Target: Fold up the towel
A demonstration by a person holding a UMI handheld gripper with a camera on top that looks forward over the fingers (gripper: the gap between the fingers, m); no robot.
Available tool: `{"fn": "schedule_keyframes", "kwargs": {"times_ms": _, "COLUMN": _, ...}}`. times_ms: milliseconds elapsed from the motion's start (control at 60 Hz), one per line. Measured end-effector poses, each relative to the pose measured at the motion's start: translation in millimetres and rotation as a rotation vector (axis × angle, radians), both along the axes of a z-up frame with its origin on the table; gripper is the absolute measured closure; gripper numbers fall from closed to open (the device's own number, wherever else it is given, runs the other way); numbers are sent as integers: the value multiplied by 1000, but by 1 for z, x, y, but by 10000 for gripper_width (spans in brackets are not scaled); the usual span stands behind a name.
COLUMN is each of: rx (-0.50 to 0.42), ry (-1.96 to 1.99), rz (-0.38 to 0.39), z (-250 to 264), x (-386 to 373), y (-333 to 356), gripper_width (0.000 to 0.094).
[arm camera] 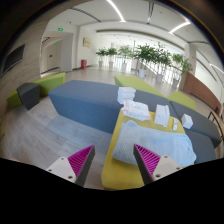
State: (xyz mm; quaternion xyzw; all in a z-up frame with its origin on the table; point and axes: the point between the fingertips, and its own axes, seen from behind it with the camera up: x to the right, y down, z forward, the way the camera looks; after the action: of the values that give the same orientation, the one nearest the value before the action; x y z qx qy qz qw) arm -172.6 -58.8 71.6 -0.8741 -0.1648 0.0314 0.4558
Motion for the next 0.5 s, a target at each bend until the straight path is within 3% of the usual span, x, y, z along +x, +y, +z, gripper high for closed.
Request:
{"fn": "schedule_keyframes", "kwargs": {"times_ms": 250, "rx": -4, "ry": -80, "rz": -20, "z": -52, "x": 8, "y": 80, "gripper_width": 204}}
{"fn": "schedule_keyframes", "kwargs": {"times_ms": 350, "rx": -77, "ry": -128, "rz": -35, "z": -94, "x": 22, "y": 85, "gripper_width": 325}}
{"fn": "schedule_keyframes", "kwargs": {"times_ms": 450, "rx": -30, "ry": -120, "rz": -5, "z": -90, "x": 18, "y": 84, "gripper_width": 401}}
{"fn": "schedule_keyframes", "kwargs": {"times_ms": 500, "rx": -21, "ry": -121, "rz": -3, "z": -88, "x": 17, "y": 82, "gripper_width": 511}}
